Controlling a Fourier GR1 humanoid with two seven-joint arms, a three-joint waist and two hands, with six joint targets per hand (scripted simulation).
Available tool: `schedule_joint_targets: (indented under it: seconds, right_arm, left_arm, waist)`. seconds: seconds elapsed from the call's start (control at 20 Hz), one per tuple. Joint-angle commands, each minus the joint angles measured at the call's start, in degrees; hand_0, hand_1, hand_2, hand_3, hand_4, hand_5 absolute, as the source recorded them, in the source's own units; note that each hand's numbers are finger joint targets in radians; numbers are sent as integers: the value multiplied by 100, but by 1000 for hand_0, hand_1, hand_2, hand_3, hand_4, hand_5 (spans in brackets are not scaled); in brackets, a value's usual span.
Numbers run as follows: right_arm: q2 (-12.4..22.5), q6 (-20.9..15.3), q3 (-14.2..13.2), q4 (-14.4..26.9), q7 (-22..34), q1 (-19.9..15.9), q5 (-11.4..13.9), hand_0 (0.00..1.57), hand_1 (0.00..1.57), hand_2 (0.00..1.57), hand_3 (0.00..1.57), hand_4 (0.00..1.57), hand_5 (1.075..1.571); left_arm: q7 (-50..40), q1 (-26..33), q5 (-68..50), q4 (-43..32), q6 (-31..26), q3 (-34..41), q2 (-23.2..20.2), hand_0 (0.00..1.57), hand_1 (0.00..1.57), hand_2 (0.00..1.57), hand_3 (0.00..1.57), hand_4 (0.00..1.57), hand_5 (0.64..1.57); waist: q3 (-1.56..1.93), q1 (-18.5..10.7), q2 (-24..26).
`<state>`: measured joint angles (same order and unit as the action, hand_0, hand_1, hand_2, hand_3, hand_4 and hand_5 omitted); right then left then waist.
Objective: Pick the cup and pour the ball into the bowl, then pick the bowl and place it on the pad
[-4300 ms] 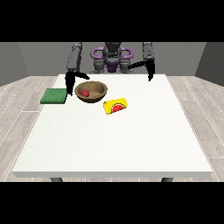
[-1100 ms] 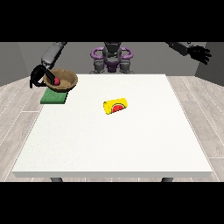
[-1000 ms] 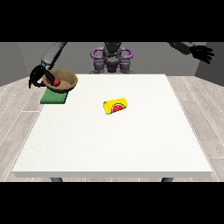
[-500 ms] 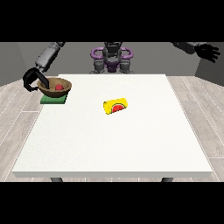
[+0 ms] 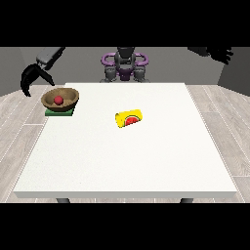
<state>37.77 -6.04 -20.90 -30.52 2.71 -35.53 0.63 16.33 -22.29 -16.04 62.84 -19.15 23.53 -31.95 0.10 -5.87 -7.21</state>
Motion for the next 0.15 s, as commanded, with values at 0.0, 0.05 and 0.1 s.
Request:
schedule_joint_targets:
  seconds: [0.0,0.05,0.1]
  right_arm:
    - [3,290,229,-247,534,-381,49,0,0,0,99,269,1378]
    - [-321,331,328,-388,447,-341,27,0,0,0,0,416,1383]
    - [-601,394,366,-507,375,-296,-51,0,0,0,0,476,1434]
  left_arm:
    - [-296,121,279,118,269,-484,507,0,0,0,0,902,1559]
    - [-473,211,246,7,277,-466,512,0,0,0,0,902,1559]
    - [-642,299,322,-88,429,-512,594,0,0,0,0,902,1559]
  waist:
    - [-13,118,747]
    - [-15,168,1128]
    - [-15,352,1423]
